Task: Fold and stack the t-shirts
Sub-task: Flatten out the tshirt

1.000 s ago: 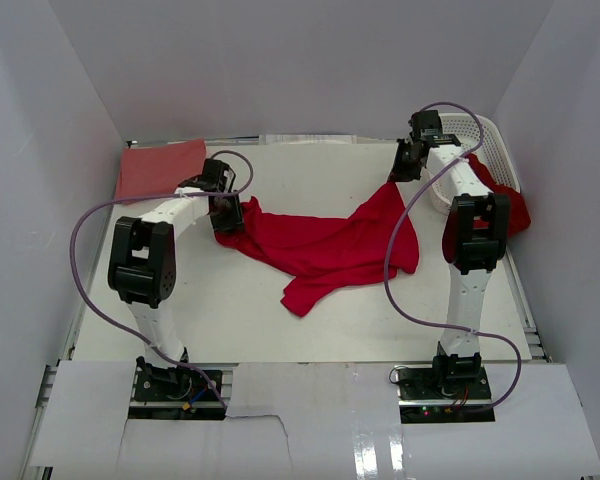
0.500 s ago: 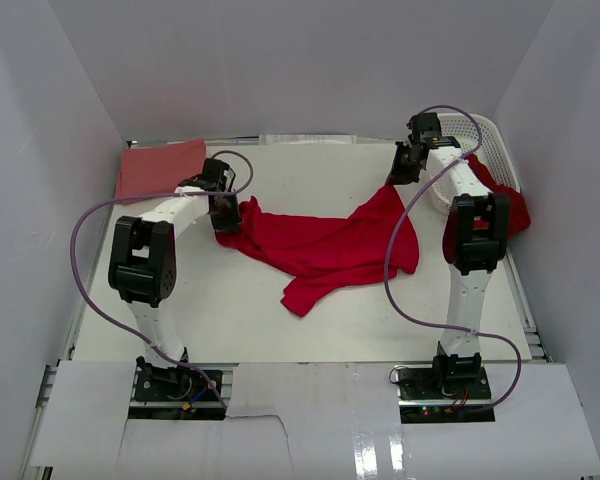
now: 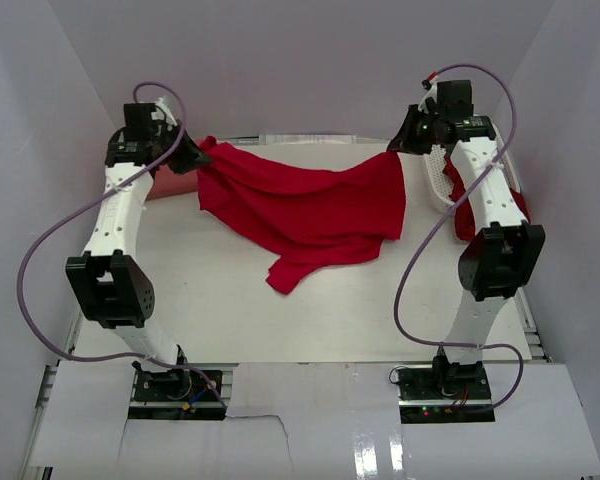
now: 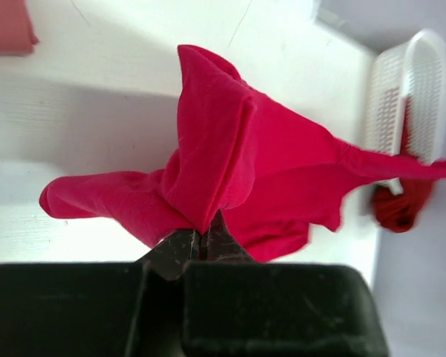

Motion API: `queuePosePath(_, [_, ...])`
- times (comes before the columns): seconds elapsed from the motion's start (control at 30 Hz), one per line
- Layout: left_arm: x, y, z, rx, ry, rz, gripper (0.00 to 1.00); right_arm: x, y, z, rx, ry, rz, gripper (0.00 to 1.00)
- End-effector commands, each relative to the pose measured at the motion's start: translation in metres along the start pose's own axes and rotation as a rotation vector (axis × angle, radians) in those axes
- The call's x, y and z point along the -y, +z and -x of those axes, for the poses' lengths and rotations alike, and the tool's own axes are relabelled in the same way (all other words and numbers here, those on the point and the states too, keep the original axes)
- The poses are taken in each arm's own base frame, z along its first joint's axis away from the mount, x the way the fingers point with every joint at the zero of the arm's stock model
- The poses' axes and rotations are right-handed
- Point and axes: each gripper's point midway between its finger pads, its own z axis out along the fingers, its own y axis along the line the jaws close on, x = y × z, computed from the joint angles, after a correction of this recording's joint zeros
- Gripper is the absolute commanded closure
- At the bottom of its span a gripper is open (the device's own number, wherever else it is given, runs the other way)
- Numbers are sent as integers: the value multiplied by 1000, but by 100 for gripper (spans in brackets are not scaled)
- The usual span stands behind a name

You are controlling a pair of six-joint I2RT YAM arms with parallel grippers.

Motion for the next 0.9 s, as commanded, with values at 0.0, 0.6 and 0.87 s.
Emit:
queuePosePath(0.0, [2, -61, 20, 56, -122, -123, 100, -25, -38, 2, 46, -45, 77, 88])
queuePosePath(0.6, [-14, -53, -21, -106, -450, -460, 100, -39, -113, -2, 199, -64, 102, 92])
queuePosePath(0.87, [12, -81, -22, -144, -505, -614, 100, -60, -129, -40, 135, -72, 233, 92])
